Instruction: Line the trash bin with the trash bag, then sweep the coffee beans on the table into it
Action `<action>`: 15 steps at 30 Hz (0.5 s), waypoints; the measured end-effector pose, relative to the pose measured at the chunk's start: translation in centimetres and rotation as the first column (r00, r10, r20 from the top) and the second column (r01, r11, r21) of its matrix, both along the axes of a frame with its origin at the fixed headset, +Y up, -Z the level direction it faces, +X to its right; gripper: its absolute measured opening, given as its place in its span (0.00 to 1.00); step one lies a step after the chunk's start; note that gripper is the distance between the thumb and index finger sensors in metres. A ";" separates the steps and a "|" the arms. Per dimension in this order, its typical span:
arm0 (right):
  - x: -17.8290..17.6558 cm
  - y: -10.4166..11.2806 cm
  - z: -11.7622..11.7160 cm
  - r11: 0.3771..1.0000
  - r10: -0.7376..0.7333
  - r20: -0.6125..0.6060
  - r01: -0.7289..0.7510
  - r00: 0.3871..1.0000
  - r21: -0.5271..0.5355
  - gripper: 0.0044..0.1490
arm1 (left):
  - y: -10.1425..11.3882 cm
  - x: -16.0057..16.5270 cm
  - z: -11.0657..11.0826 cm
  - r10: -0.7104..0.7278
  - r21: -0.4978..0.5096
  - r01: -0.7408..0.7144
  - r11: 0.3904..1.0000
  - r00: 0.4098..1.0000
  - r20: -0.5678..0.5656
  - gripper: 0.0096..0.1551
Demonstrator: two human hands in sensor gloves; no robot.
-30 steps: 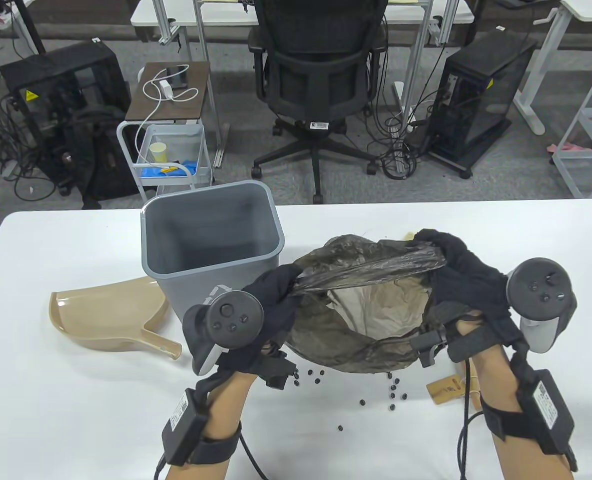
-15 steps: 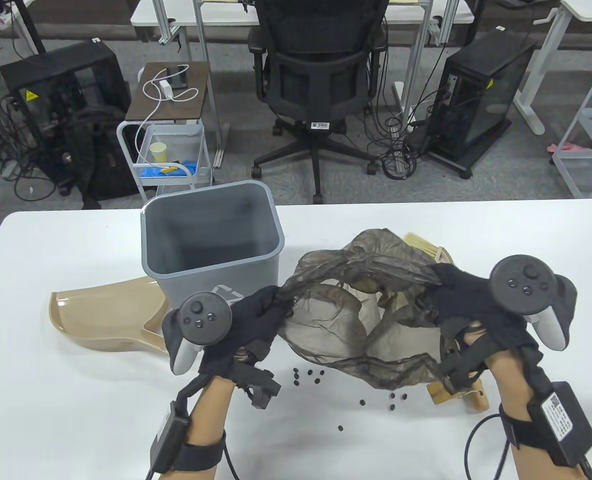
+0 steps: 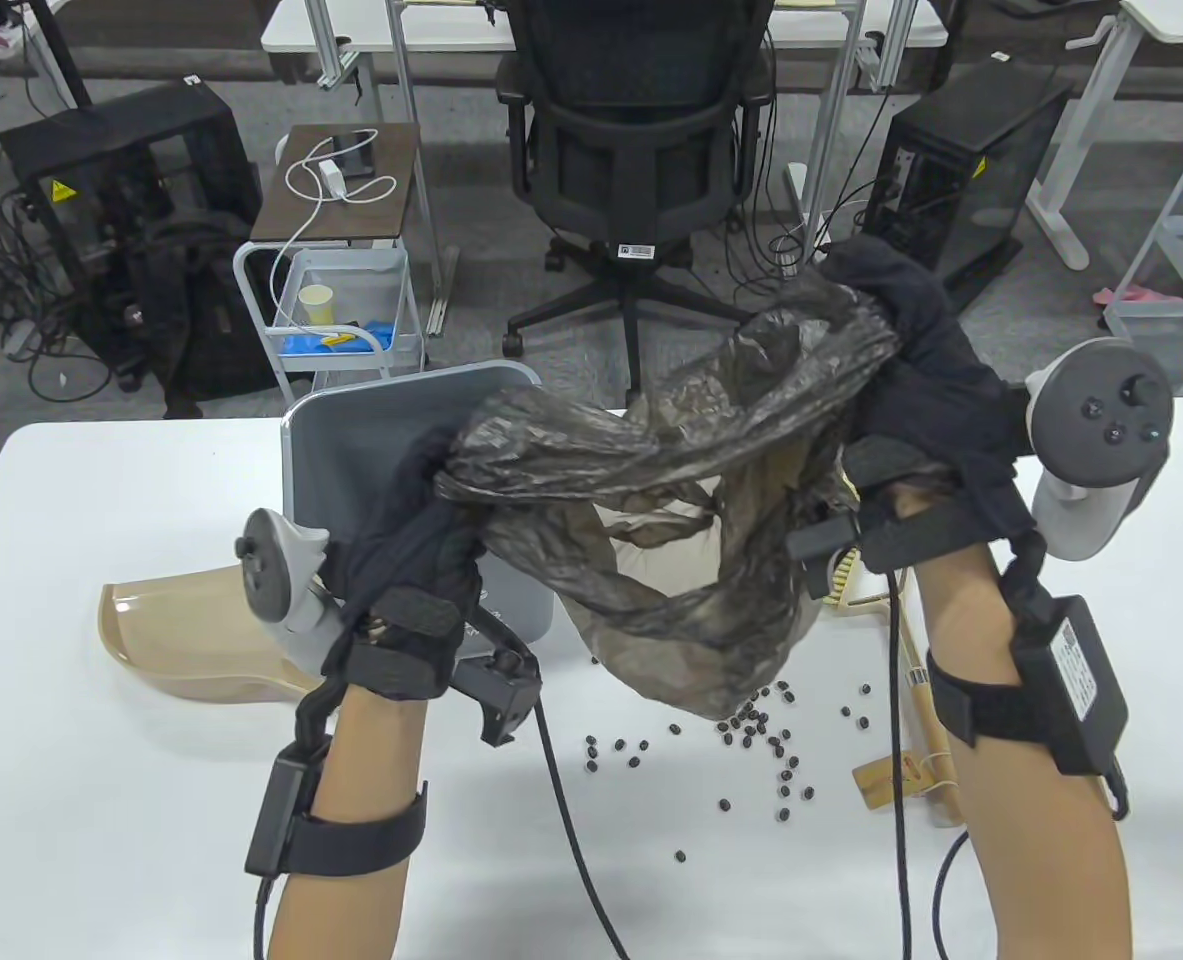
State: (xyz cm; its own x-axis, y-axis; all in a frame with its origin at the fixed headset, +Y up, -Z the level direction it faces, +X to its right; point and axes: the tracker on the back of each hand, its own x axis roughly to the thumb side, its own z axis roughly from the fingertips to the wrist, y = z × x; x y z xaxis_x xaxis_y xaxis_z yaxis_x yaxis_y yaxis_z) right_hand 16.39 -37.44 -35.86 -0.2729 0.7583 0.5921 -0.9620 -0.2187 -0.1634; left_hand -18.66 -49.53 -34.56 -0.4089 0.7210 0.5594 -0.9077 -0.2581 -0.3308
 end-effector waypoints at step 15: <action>-11.6 -3.3 -5.8 0.996 -0.019 -0.348 0.049 0.937 0.077 0.25 | -1.7 -11.7 -2.4 0.166 0.202 -0.102 0.974 0.930 -0.328 0.20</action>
State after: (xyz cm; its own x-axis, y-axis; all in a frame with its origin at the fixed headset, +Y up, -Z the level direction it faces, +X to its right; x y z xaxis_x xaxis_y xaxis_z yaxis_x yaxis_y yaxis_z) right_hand 4.75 -40.73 -41.66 -0.0145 0.7075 0.7065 -0.9687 -0.1851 0.1655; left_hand -30.31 -51.18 -36.97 -0.2568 0.5480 0.7961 -0.9346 -0.3506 -0.0601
